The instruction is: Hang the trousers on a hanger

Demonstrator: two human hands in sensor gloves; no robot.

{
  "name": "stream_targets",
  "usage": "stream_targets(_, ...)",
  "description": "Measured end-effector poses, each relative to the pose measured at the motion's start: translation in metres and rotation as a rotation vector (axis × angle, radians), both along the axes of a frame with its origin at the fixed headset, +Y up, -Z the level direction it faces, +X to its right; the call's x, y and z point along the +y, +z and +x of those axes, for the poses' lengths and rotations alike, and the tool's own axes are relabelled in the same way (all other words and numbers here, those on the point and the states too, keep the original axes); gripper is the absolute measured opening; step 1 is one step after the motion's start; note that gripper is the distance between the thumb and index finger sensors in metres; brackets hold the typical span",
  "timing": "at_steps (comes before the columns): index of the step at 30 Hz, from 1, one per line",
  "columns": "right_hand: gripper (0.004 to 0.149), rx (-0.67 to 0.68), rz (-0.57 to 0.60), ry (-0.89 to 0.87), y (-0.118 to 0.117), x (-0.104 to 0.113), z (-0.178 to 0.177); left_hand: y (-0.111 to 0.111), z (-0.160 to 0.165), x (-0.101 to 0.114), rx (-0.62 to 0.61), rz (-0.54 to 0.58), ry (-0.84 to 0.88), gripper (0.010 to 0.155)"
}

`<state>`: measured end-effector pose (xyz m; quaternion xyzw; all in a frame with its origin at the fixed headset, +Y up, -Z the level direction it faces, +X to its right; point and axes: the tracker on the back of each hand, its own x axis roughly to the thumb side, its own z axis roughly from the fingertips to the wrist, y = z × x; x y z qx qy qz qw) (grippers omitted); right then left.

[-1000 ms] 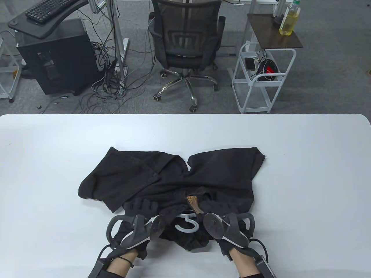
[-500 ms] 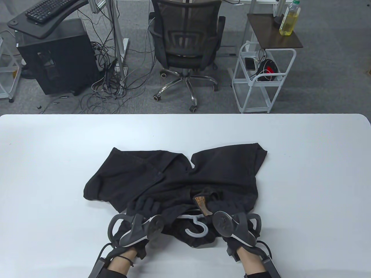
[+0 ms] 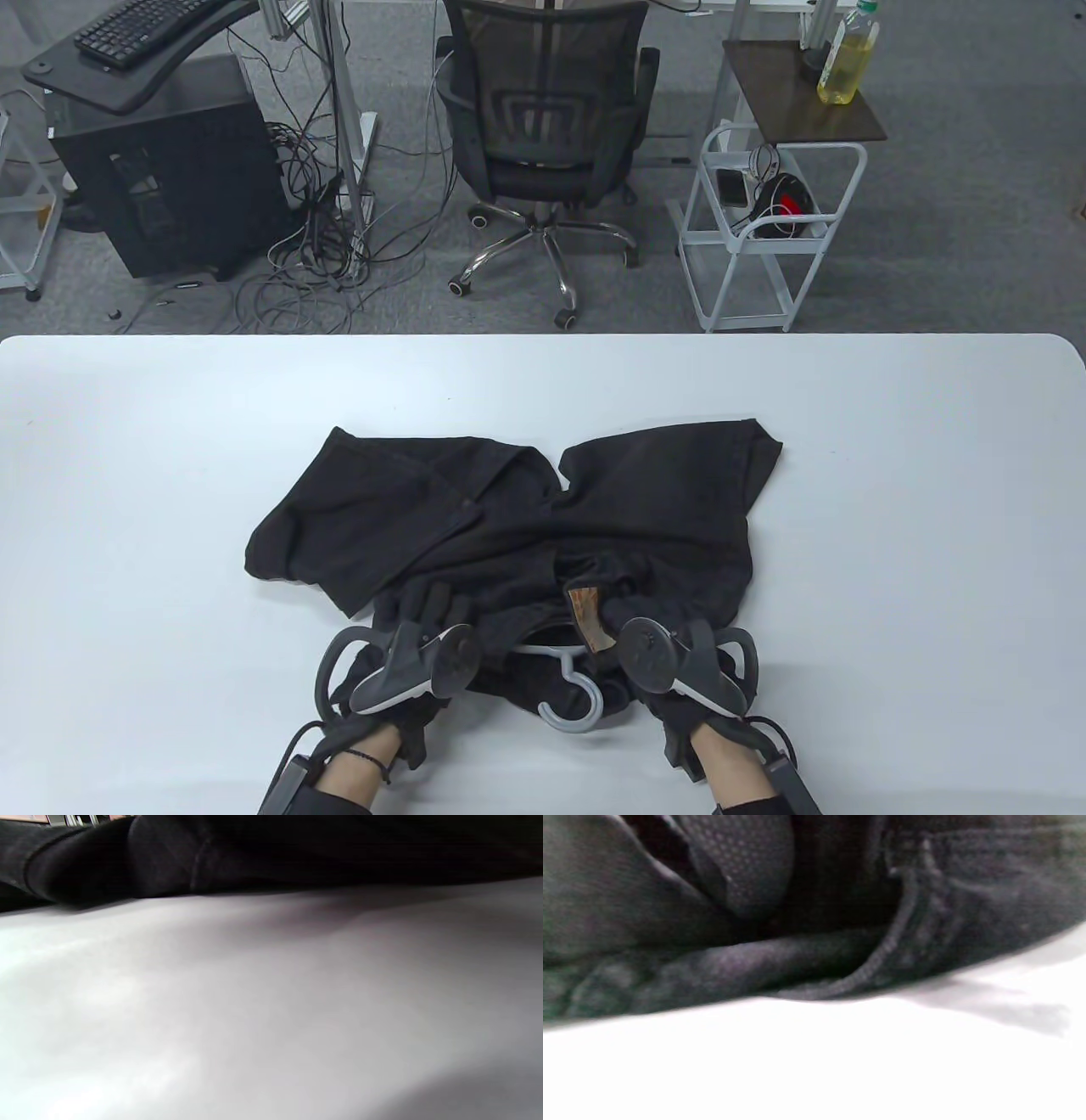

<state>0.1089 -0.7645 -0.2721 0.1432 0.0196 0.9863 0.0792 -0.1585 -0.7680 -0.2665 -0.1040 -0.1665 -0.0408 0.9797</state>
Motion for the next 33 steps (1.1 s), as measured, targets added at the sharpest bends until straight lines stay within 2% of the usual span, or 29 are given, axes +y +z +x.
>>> stream_targets(5, 0.065, 0.04, -0.093, -0.04, -0.001, 0.004, 0.004, 0.0, -0.002, 0.002, -0.016, -0.045, 0.051, 0.072)
stream_targets(10, 0.074, 0.095, -0.176, -0.162, 0.0, 0.015, 0.015, -0.002, -0.009, 0.012, -0.019, -0.136, 0.19, 0.075)
stream_targets(13, 0.08, 0.128, -0.198, -0.26, 0.002, 0.023, 0.024, 0.0, -0.011, 0.021, -0.035, -0.089, 0.239, 0.073)
stream_targets(19, 0.081, 0.124, -0.055, -0.393, 0.009, 0.041, 0.034, 0.004, -0.013, 0.034, -0.067, 0.023, 0.31, 0.068)
stream_targets(27, 0.073, 0.011, 0.13, -0.456, 0.012, 0.049, 0.044, 0.009, -0.014, 0.041, -0.064, 0.192, 0.347, 0.067)
stream_targets(33, 0.077, -0.039, 0.177, -0.453, 0.012, 0.051, 0.052, 0.011, -0.015, 0.045, -0.043, 0.292, 0.352, 0.073)
